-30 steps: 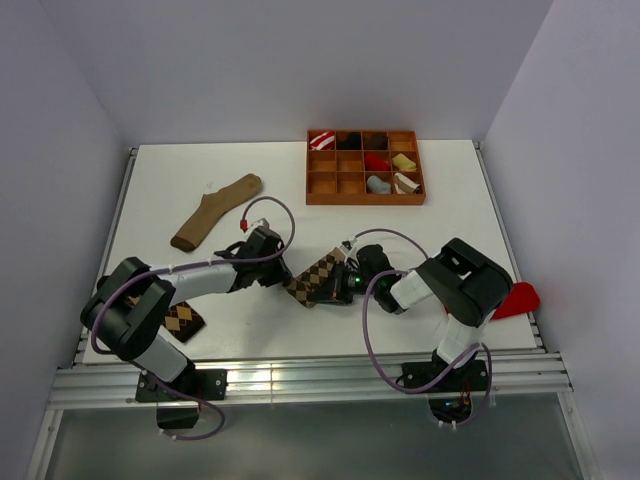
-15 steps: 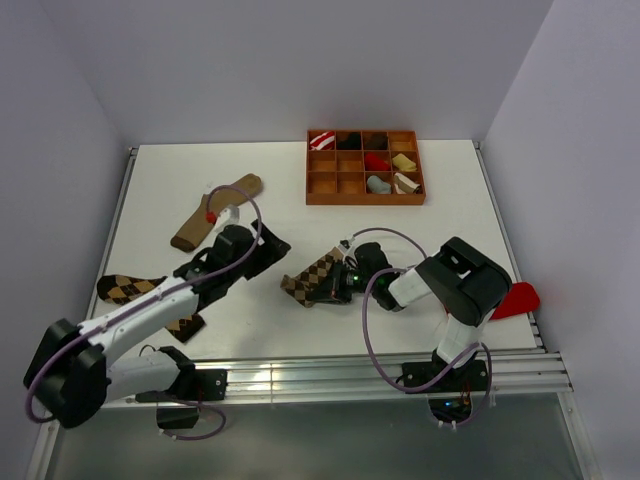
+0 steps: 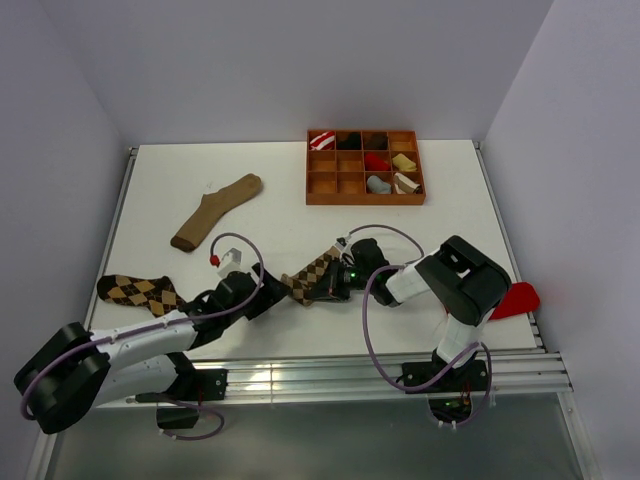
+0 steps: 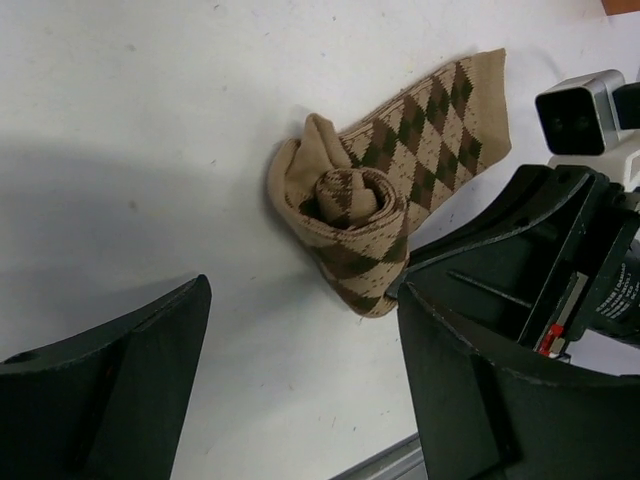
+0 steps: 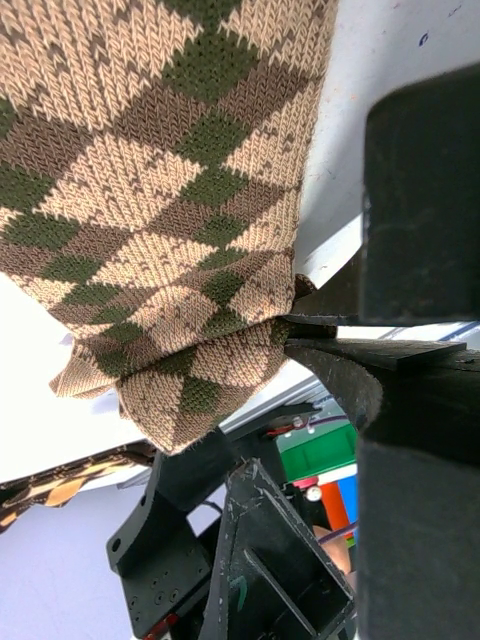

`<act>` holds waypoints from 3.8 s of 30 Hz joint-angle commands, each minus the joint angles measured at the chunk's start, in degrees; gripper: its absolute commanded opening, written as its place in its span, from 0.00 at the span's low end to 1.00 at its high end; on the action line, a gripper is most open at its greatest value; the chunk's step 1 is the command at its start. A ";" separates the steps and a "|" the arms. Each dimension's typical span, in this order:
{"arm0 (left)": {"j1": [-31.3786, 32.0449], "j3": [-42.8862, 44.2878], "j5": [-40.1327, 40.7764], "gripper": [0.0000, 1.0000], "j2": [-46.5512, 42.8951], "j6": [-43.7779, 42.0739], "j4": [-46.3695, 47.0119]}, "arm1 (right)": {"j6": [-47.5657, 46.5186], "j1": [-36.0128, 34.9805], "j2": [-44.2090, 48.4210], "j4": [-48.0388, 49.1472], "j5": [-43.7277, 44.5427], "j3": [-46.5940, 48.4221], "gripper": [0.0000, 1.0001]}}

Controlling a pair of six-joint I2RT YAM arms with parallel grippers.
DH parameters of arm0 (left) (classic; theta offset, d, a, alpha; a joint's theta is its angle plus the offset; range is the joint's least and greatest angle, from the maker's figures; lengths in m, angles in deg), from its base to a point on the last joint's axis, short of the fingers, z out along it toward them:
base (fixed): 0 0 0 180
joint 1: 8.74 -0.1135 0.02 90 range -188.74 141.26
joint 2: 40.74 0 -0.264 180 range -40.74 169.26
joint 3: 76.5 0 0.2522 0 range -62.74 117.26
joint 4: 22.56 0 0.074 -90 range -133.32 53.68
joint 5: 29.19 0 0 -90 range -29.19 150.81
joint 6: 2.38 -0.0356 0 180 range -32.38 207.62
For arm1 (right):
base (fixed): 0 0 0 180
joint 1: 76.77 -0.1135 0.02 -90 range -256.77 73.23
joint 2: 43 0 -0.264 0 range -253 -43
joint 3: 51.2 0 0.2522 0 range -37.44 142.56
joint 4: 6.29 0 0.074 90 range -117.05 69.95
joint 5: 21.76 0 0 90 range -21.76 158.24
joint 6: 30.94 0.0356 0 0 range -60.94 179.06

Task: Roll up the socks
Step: Roll the sock at the center of the board.

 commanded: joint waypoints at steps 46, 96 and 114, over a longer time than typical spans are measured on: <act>2.63 43.17 3.71 0.02 38.85 -9.19 -41.05 | -37.61 -24.32 31.93 -9.18 58.51 -7.24 0.59; -4.67 22.71 -1.66 0.36 17.96 4.16 -30.79 | -40.52 -32.17 6.17 -17.96 56.09 9.55 0.00; -2.74 9.97 7.48 0.75 -3.66 8.12 -8.99 | -17.68 -7.56 9.70 -9.89 14.51 -0.20 0.00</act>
